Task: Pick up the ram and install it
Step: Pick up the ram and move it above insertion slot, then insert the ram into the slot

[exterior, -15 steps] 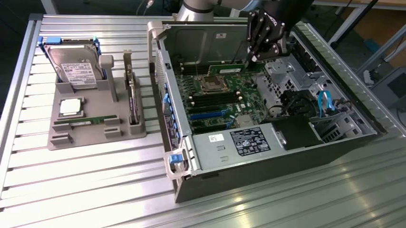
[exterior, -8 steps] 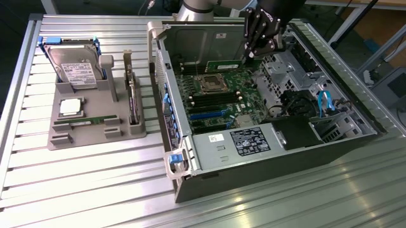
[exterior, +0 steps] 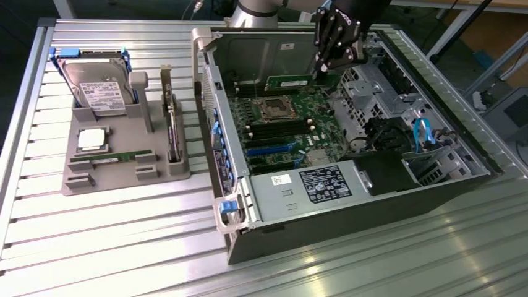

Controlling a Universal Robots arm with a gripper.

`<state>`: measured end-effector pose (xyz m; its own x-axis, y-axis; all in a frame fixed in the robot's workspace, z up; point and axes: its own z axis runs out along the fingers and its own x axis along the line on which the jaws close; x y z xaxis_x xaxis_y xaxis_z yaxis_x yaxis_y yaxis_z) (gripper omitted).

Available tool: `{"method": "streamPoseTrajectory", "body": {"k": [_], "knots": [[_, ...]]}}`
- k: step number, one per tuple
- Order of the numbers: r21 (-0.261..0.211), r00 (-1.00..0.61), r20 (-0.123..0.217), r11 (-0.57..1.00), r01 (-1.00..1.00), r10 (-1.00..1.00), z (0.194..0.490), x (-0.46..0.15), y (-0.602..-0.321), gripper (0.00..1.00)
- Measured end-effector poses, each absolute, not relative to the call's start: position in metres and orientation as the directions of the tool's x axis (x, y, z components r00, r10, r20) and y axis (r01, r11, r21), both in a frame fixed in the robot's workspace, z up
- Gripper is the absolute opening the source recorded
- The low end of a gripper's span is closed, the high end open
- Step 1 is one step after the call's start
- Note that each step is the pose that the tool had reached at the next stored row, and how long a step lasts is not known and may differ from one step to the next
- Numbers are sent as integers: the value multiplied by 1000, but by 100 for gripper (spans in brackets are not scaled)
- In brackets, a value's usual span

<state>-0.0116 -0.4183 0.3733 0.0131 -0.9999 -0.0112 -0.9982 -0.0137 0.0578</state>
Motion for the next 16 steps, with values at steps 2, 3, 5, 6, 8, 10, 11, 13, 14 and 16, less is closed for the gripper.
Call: {"method": "streamPoseTrajectory", "body": {"k": [2, 3, 5, 6, 8, 10, 11, 13, 14, 16], "knots": [[58, 13, -11, -14, -998, -1000, 373, -12, -417, 12], [58, 13, -11, -14, -998, -1000, 373, -11, -417, 12], [58, 13, -11, -14, -998, -1000, 373, -12, -417, 12], [58, 13, -11, -14, -998, -1000, 373, -12, -417, 12], [58, 13, -11, -14, -998, -1000, 373, -12, -417, 12], [58, 13, -11, -14, -998, -1000, 373, -12, -417, 12], [58, 13, -11, -14, -998, -1000, 373, -12, -417, 12], [58, 13, -11, -14, -998, -1000, 373, -12, -417, 12], [58, 13, -11, -14, -998, -1000, 373, -12, -417, 12], [58, 13, -11, -14, -998, -1000, 373, -12, -417, 12]]}}
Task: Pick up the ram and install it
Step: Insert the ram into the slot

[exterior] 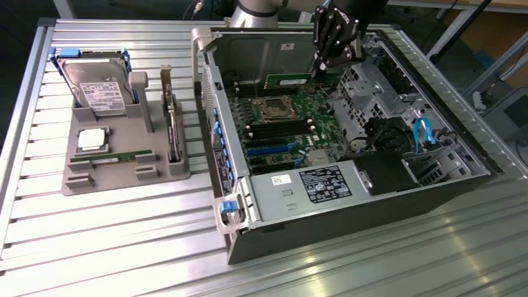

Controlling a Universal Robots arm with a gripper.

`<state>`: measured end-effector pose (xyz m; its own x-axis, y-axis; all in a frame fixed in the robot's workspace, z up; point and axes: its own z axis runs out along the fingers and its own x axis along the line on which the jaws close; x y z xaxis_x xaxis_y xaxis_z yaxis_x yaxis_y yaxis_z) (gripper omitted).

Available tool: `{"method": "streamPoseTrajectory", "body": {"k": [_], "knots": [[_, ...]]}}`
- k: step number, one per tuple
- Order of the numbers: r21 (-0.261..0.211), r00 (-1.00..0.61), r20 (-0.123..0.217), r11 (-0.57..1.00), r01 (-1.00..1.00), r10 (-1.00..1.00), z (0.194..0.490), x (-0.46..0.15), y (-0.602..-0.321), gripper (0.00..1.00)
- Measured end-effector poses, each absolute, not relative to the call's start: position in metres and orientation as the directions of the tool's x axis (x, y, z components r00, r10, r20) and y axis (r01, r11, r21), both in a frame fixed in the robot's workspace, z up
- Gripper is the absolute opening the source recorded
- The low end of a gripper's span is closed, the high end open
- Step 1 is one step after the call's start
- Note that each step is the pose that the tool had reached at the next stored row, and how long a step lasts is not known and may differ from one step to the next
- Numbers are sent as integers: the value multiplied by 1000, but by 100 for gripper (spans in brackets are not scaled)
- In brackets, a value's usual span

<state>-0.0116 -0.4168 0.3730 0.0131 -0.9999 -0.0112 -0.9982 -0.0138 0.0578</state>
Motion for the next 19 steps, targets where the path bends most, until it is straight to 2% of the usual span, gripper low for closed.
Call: {"method": "streamPoseTrajectory", "body": {"k": [19], "knots": [[38, 13, -9, -14, -999, -1000, 349, -12, -417, 12]]}}
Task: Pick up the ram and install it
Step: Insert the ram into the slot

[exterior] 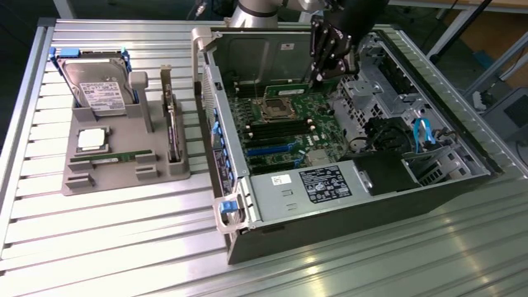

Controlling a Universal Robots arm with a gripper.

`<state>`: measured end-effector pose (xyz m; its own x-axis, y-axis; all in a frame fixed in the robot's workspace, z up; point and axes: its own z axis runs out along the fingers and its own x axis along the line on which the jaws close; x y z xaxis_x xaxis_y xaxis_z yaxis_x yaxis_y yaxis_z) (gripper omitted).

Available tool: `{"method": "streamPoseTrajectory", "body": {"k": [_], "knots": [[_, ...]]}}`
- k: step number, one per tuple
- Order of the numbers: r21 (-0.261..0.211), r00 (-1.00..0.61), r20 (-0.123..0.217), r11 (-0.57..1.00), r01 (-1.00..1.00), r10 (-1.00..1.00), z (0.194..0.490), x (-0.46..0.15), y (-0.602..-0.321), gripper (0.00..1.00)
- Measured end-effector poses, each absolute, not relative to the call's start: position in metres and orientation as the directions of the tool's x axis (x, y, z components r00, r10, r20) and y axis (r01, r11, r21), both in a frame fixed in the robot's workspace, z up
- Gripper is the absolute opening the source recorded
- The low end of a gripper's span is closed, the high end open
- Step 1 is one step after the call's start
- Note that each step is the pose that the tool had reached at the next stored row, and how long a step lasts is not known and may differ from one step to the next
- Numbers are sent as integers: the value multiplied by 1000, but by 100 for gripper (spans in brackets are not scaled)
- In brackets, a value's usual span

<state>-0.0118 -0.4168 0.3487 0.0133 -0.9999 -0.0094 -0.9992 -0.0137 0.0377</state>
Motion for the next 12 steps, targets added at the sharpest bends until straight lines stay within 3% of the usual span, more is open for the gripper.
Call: {"method": "streamPoseTrajectory", "body": {"k": [12], "knots": [[25, 13, -8, -14, -1000, -1000, 328, -12, -417, 12]]}}
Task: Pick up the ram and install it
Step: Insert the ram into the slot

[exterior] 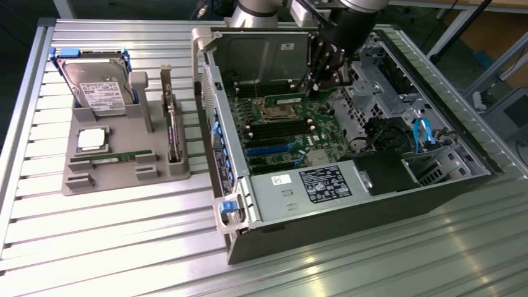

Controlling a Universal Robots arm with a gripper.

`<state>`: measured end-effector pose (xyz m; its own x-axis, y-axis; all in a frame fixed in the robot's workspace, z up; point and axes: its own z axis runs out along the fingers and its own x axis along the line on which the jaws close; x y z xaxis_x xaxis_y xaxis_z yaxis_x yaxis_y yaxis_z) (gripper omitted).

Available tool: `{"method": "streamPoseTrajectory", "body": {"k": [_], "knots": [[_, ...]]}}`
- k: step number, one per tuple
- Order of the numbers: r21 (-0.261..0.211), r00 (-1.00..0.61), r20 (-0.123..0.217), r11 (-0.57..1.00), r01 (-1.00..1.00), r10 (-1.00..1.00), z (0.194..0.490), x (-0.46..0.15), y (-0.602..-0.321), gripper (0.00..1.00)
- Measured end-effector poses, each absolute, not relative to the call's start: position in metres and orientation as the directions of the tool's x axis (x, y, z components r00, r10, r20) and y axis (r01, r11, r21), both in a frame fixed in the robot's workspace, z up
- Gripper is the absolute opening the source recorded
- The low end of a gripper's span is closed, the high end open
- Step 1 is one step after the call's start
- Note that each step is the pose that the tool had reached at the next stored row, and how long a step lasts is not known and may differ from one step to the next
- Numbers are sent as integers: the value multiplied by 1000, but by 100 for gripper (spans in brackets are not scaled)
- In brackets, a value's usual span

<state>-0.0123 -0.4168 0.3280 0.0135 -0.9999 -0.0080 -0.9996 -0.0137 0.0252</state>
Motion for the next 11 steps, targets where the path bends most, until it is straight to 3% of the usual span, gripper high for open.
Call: {"method": "streamPoseTrajectory", "body": {"k": [11], "knots": [[25, 13, -5, -14, -1000, -1000, 302, -12, -417, 12]]}}
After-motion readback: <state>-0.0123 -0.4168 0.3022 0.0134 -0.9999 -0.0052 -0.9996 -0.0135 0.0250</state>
